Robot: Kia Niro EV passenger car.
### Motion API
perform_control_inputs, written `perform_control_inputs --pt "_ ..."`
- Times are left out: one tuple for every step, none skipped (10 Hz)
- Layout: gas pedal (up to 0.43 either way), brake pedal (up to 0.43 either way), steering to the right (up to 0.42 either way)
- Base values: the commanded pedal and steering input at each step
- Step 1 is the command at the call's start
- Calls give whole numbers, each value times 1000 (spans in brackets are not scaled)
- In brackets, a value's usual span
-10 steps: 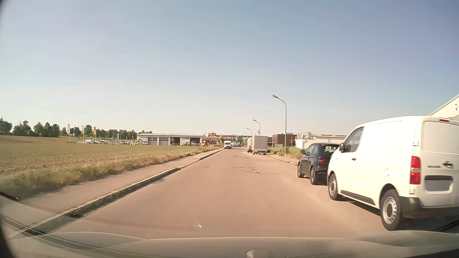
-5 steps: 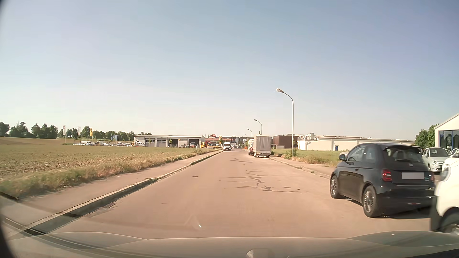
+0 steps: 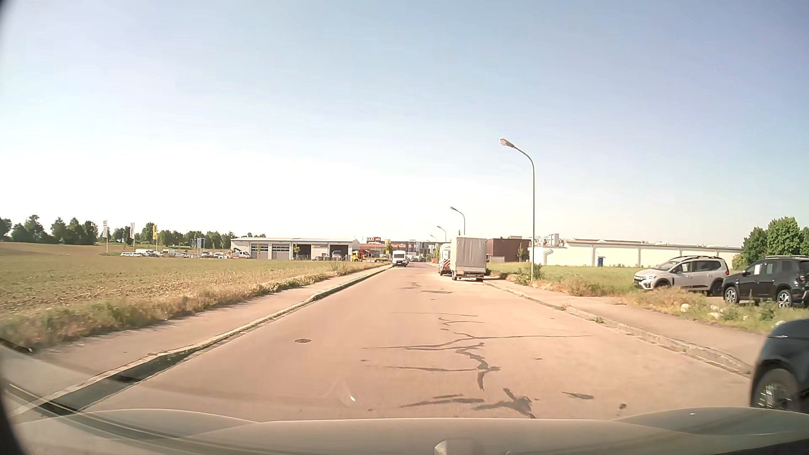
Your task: Follow the waypoints while adhering to traffic rules and regulations
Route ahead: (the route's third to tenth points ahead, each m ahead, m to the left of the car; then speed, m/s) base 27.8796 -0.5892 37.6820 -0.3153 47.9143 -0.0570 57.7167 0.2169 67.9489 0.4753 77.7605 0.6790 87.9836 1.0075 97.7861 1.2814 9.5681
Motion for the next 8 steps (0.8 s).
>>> perform_control_inputs --pt "28 0 -3" --pt "28 0 -3" --pt "47 0 -3" --pt "47 0 -4" --pt "130 0 -6" --pt "138 0 -9" --pt "138 0 -10" --pt "138 0 -10"
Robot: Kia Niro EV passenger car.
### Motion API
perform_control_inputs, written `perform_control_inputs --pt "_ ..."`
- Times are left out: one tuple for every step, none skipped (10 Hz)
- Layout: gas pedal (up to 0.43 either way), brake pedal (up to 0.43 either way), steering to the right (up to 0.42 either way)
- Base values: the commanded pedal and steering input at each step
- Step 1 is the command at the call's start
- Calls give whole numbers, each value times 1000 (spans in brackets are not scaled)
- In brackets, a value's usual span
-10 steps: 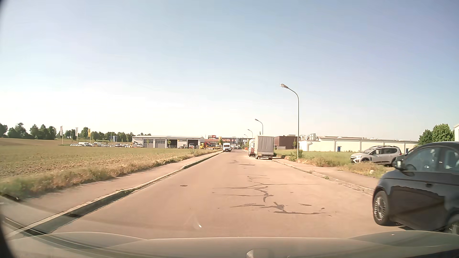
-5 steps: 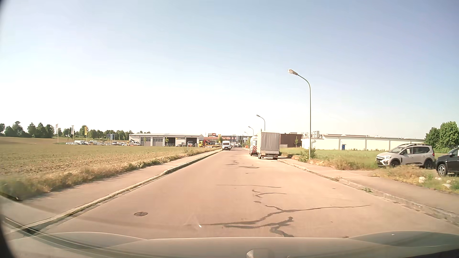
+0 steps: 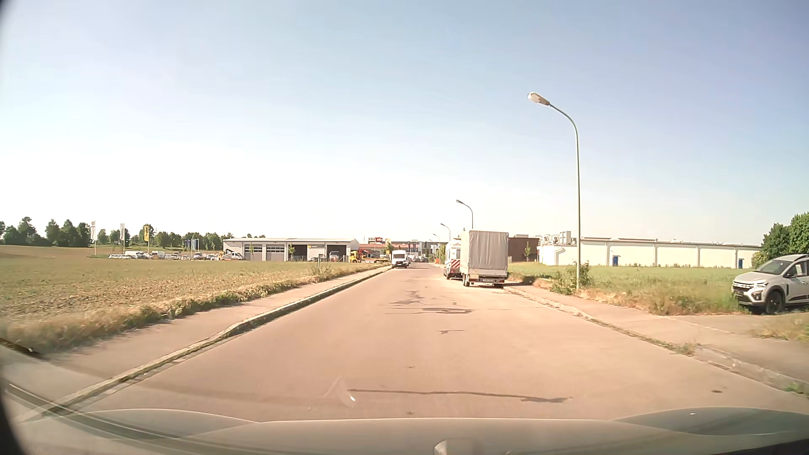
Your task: Follow the waypoints while adhering to traffic rules and regulations
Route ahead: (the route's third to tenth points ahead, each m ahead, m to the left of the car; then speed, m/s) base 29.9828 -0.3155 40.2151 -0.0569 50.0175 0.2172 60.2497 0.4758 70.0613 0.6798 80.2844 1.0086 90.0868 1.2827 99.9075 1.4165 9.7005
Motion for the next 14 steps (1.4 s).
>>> perform_control_inputs --pt "138 0 -12" --pt "138 0 -16" --pt "130 0 -18" --pt "130 0 -21" --pt "130 0 -26" --pt "130 0 -28" --pt "130 0 -26" --pt "130 0 -23" --pt "118 0 -16" --pt "98 0 -16" --pt "87 0 -16" --pt "87 0 -13" --pt "87 0 -10" --pt "87 0 -6"
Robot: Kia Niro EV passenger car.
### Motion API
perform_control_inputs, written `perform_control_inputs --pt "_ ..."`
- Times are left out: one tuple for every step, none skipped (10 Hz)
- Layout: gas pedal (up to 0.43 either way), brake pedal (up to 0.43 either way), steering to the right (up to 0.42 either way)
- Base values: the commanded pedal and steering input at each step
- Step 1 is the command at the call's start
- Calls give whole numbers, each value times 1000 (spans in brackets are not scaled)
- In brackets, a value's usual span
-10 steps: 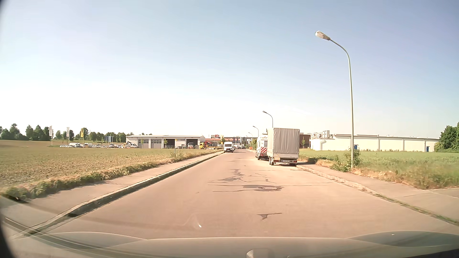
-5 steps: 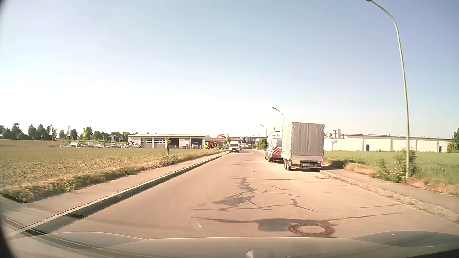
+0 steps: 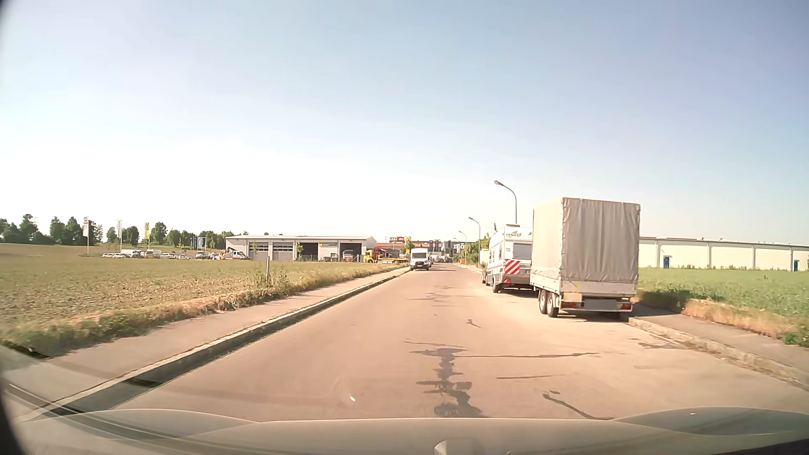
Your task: Follow the waypoints while adhering to traffic rules and regulations
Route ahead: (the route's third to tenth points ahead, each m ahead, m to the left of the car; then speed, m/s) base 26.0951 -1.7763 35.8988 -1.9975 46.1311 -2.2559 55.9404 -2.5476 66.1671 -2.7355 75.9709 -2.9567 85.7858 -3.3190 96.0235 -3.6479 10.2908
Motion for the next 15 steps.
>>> perform_control_inputs --pt "98 0 -4" --pt "98 0 -4" --pt "87 0 -2" --pt "59 0 2" --pt "47 0 4" --pt "39 0 8" --pt "39 0 10" --pt "39 0 12" --pt "39 0 16" --pt "47 0 20" --pt "59 0 22" --pt "79 0 23" --pt "118 0 24" --pt "118 0 26" --pt "118 0 25"
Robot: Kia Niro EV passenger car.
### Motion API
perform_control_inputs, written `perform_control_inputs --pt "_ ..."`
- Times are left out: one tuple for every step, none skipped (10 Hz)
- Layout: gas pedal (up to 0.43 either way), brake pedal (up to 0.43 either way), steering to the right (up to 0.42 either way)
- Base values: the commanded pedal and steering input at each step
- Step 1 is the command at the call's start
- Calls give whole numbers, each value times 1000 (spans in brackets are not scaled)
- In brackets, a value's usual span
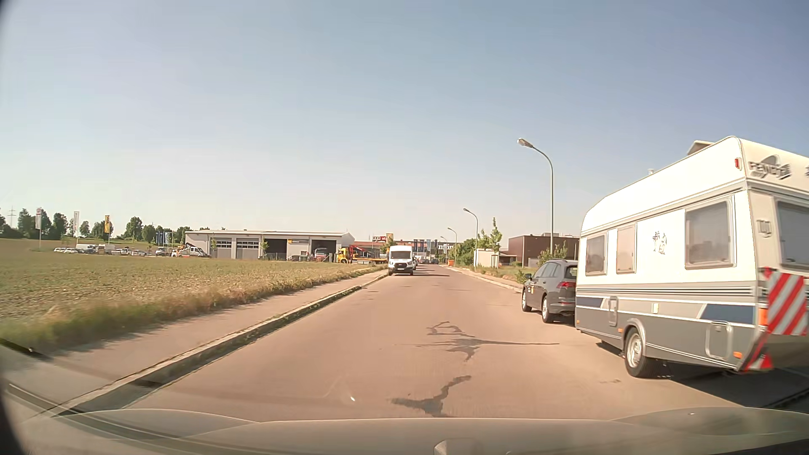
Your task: Follow the waypoints while adhering to traffic rules and regulations
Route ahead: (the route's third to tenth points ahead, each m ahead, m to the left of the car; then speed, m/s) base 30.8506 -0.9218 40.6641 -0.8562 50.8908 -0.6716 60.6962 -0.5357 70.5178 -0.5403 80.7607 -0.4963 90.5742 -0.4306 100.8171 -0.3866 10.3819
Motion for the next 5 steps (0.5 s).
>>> perform_control_inputs --pt "118 0 23" --pt "118 0 22" --pt "118 0 21" --pt "118 0 21" --pt "118 0 21"
